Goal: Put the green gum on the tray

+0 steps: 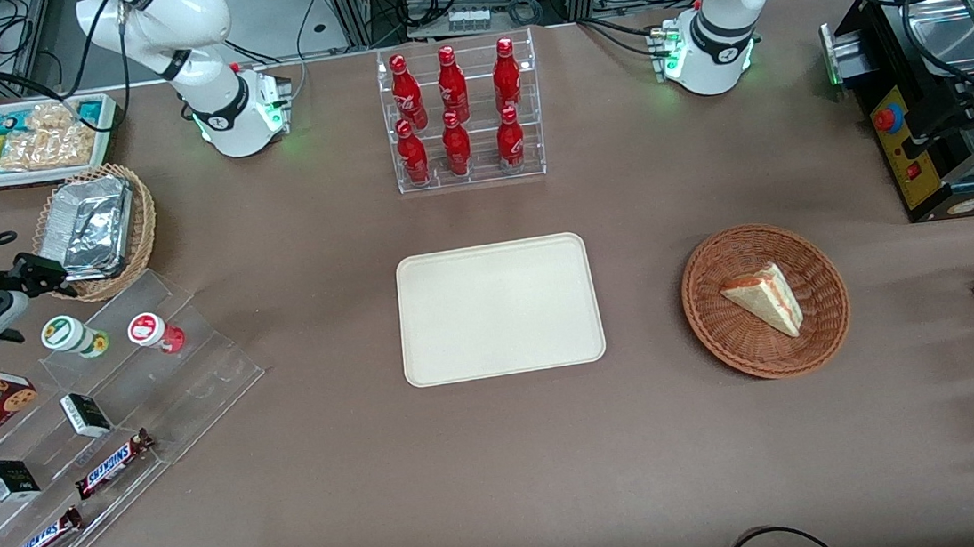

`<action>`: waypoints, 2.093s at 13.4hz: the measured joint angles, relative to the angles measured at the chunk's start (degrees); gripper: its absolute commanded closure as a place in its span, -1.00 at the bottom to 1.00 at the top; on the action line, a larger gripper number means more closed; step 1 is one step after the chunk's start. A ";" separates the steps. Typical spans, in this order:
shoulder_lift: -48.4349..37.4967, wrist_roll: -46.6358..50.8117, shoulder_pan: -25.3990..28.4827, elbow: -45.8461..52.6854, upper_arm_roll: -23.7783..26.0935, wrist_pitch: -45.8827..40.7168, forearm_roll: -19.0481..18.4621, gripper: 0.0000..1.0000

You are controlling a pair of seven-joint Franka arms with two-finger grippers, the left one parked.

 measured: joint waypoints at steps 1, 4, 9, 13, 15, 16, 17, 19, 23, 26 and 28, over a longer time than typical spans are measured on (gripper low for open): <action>0.09 -2.61 -0.96 -1.49 -0.02 2.57 0.00 -1.00; 0.30 -6.64 -3.09 -6.07 -0.04 9.23 0.00 -1.00; 1.04 -8.15 -3.61 -10.66 -0.04 16.23 0.00 -1.00; 1.55 -9.28 -4.13 -13.34 -0.04 20.50 0.00 -0.76; 1.73 -10.15 -4.38 -13.65 -0.04 20.82 0.00 0.42; 1.80 -10.50 -4.42 -13.65 -0.04 20.83 0.00 0.82; 1.87 -10.94 -4.43 -13.65 -0.04 20.83 0.00 1.00; 1.90 -11.19 -4.43 -13.65 -0.04 20.82 0.00 1.00; 1.87 -10.70 -4.04 -12.16 0.88 19.22 0.01 1.00; 1.81 -3.77 0.09 -6.93 1.24 12.57 0.02 1.00; 1.97 3.78 4.42 -3.31 1.44 7.91 0.03 1.00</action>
